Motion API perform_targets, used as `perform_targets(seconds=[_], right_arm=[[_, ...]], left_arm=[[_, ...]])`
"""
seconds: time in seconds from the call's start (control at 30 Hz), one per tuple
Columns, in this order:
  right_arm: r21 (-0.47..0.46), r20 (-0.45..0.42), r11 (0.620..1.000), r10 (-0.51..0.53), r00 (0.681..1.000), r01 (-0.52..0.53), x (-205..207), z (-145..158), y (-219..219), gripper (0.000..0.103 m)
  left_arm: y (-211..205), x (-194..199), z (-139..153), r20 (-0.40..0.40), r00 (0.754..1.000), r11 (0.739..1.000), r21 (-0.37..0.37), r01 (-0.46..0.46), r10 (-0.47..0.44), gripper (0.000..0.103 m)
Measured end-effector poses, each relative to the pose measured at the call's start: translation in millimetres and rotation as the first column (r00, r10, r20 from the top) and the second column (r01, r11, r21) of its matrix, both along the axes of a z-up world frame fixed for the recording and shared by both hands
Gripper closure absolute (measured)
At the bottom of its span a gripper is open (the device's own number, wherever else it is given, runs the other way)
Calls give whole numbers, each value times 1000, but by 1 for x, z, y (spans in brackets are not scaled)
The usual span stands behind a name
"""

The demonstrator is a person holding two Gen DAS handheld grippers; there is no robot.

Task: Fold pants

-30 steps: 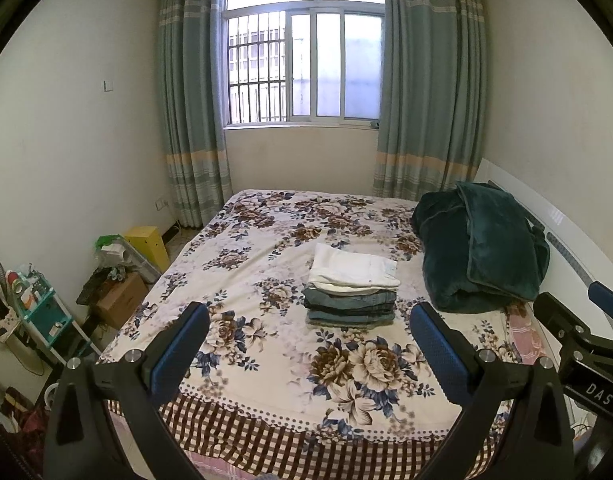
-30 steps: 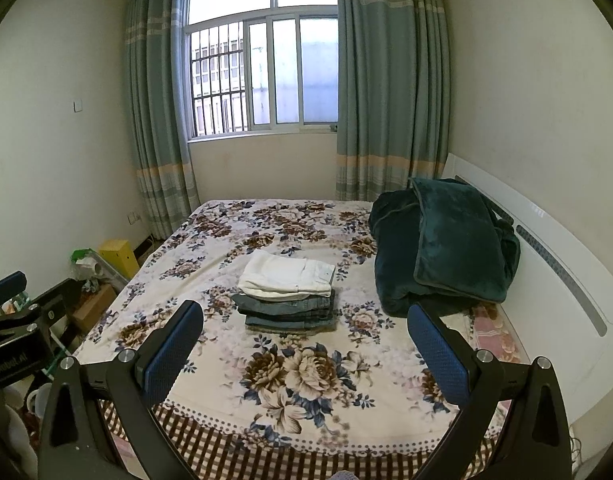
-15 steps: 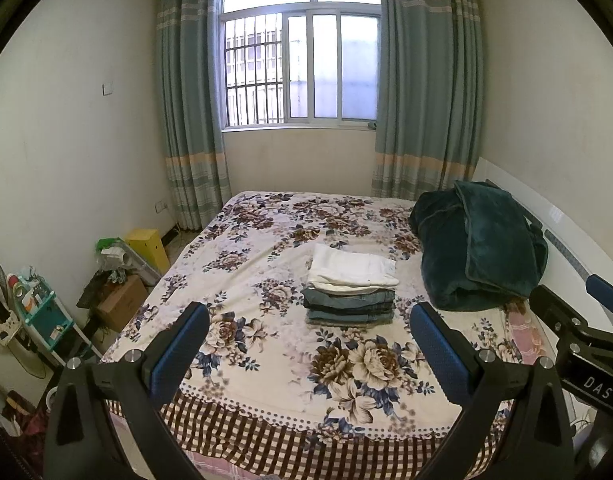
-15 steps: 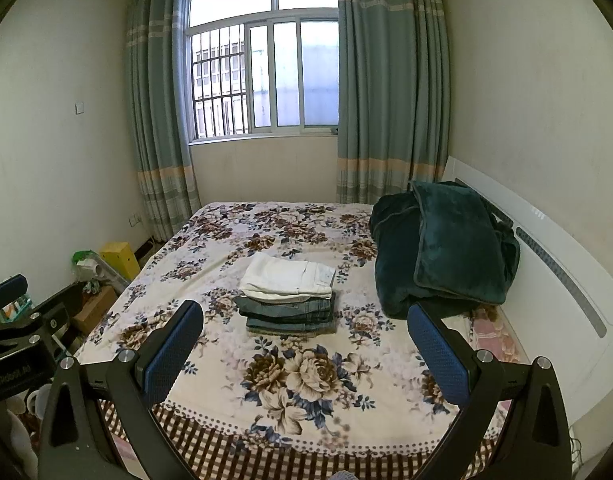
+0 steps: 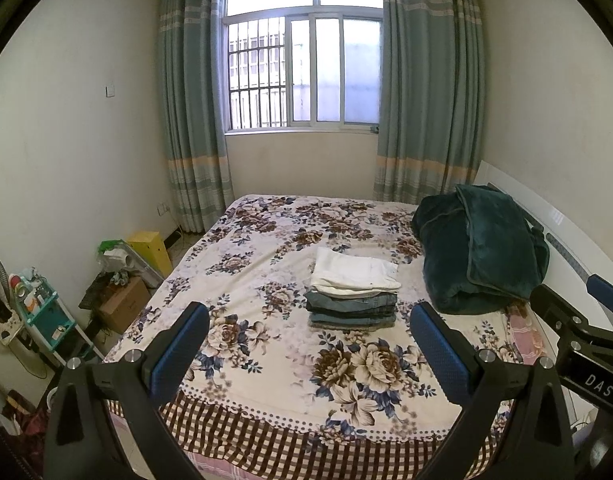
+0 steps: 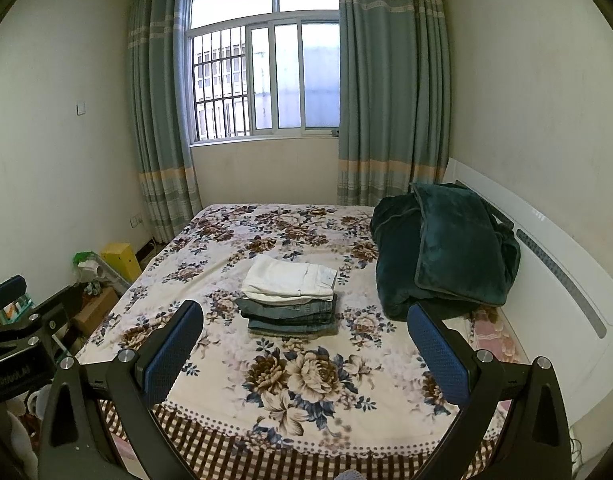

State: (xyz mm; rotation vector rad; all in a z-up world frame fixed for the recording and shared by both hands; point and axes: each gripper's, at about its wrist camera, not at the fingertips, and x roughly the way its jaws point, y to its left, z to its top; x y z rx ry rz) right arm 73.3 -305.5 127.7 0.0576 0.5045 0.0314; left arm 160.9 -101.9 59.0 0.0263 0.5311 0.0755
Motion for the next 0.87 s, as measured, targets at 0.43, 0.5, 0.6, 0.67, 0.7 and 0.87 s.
perform_targets(seconds=[0.43, 0.5, 0.6, 0.67, 0.7, 0.87], right_arm=[[4, 8, 1000, 6, 1000, -6, 1, 5, 7, 0], [1, 9, 1000, 8, 1000, -8, 1, 5, 7, 0], [3, 10, 1000, 7, 1000, -7, 1, 5, 7, 0], [2, 10, 1000, 7, 1000, -7, 1, 5, 8, 0], [2, 10, 1000, 8, 1000, -8, 1, 5, 8, 0], [3, 9, 1000, 8, 1000, -8, 1, 4, 9, 0]], left_arm=[[6, 0, 6, 8, 1000, 1000, -2, -3, 3, 0], [7, 0, 7, 9, 1000, 1000, -1, -4, 4, 0], [7, -1, 7, 10, 1000, 1000, 0, -5, 5, 0], [7, 0, 8, 11, 1000, 1000, 0, -5, 5, 0], [7, 0, 8, 12, 1000, 1000, 2, -7, 7, 0], [6, 3, 14, 18, 1000, 1000, 7, -5, 4, 0]])
